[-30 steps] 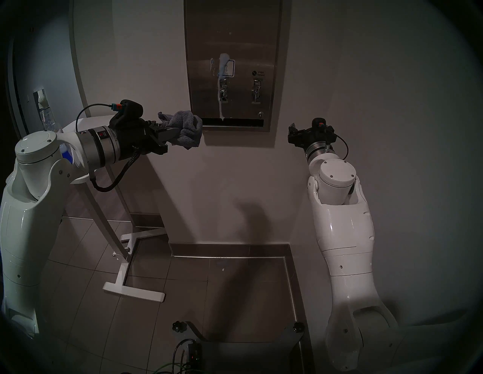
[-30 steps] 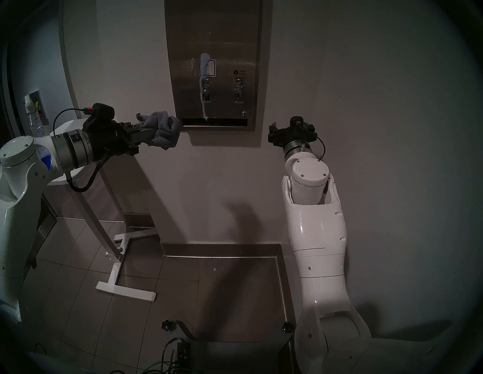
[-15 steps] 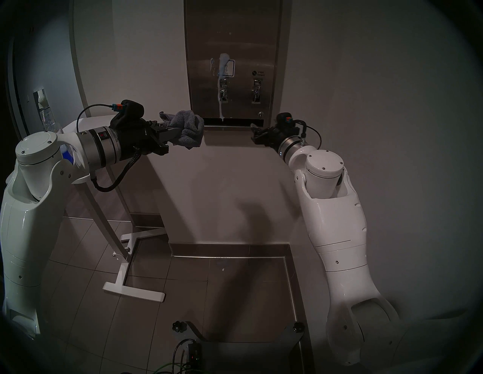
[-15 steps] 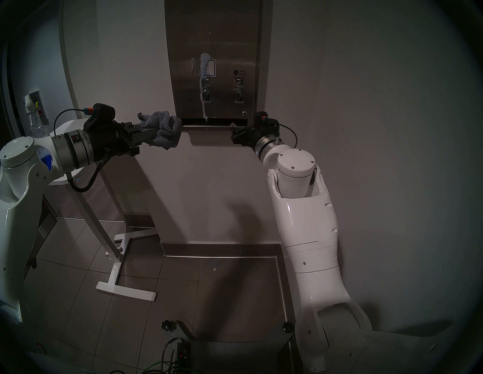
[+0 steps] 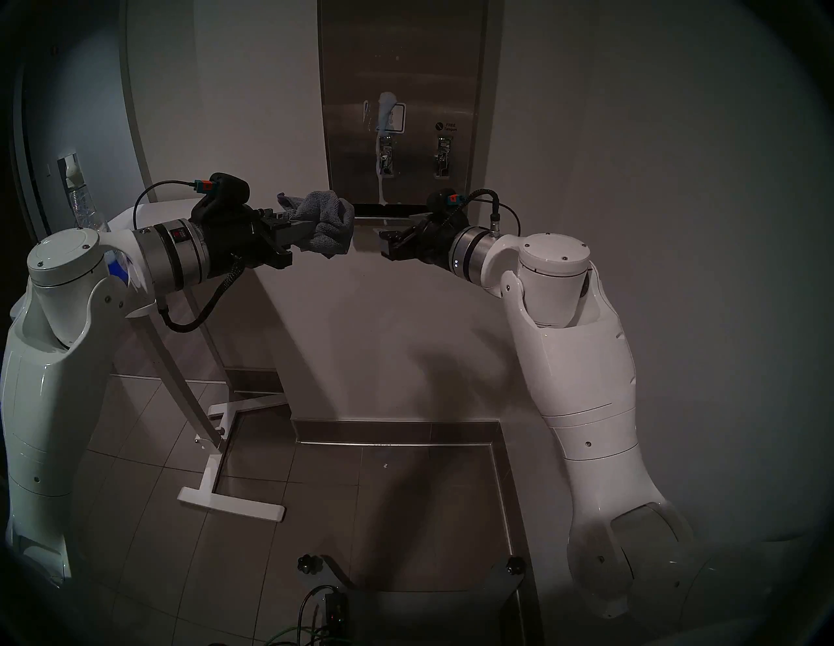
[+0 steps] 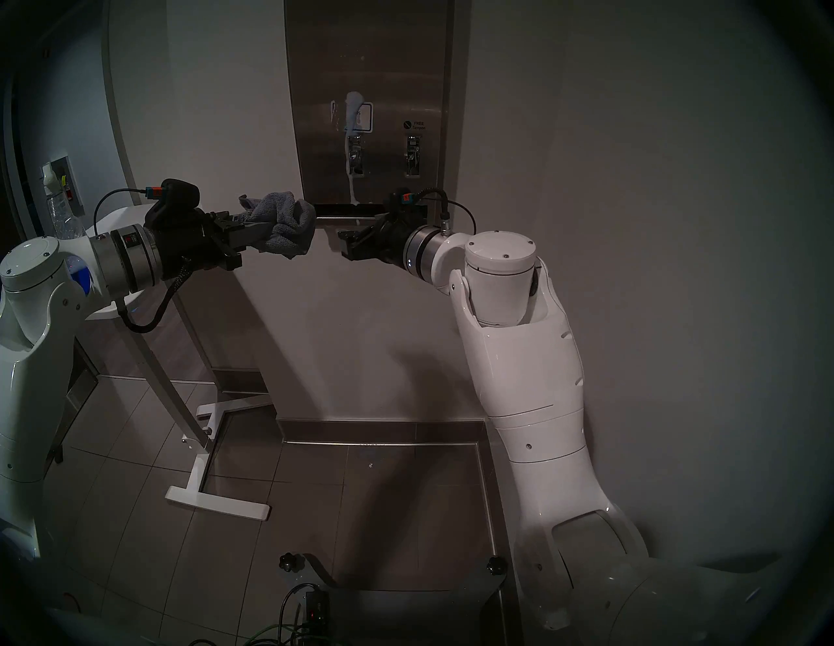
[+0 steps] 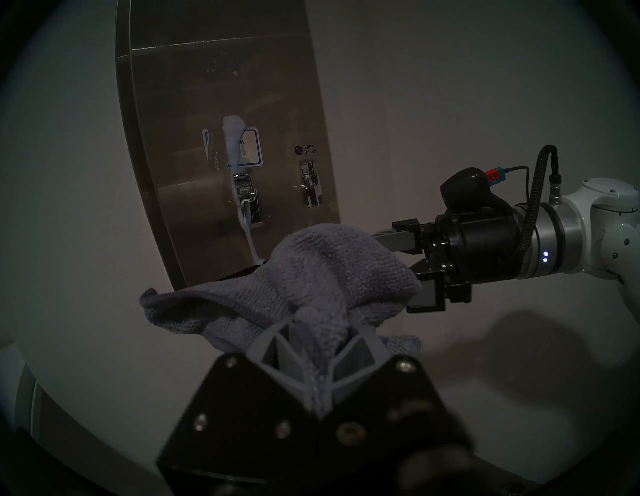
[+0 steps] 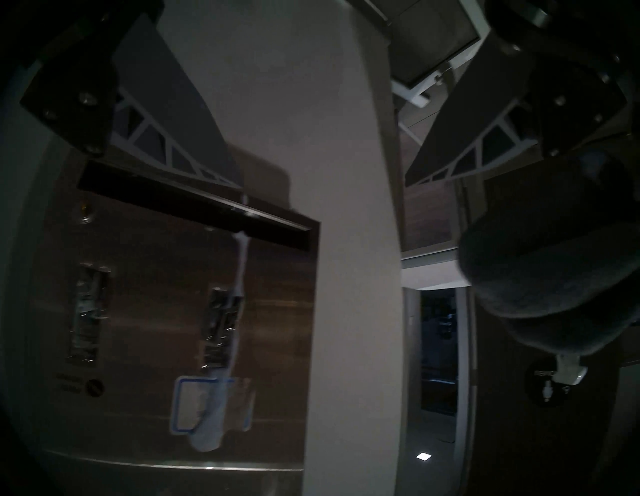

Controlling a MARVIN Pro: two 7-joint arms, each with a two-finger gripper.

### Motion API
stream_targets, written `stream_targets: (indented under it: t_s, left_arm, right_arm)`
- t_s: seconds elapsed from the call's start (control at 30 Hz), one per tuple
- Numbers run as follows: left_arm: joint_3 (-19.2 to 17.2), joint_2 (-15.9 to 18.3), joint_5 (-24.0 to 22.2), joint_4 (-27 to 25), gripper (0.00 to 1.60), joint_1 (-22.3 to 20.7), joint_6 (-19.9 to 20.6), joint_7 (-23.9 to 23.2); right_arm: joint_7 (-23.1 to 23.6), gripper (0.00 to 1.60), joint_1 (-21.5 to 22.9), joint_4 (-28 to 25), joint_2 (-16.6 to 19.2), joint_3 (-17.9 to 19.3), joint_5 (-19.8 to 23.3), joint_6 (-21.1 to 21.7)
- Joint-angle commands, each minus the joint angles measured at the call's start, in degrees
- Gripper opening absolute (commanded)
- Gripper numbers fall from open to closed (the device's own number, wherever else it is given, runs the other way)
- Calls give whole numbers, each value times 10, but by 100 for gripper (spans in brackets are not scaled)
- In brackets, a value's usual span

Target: Pick up the cloth and wipe the surface

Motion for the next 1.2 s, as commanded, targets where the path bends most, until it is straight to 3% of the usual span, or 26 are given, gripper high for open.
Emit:
stream_targets:
  t_s: [0.0, 0.33, 0.73, 0.9, 1.17]
  left_arm:
    - [-11, -1, 0, -6, 0, -14, -10, 3]
    - [-11, -2, 2, -6, 0, -14, -9, 2]
    - [-11, -4, 3, -6, 0, -14, -11, 2]
    - [-11, -4, 4, -6, 0, -14, -11, 1]
    - [-11, -5, 4, -6, 0, -14, -11, 1]
  right_arm:
    - [30, 160, 39, -29, 4, -3, 13, 22]
    - [54, 160, 82, -27, -10, 0, 34, 61]
    - [119, 160, 81, -47, 36, 40, 68, 152]
    - [141, 160, 83, -44, 46, 47, 78, 152]
    - [127, 160, 102, -6, 9, 41, 77, 141]
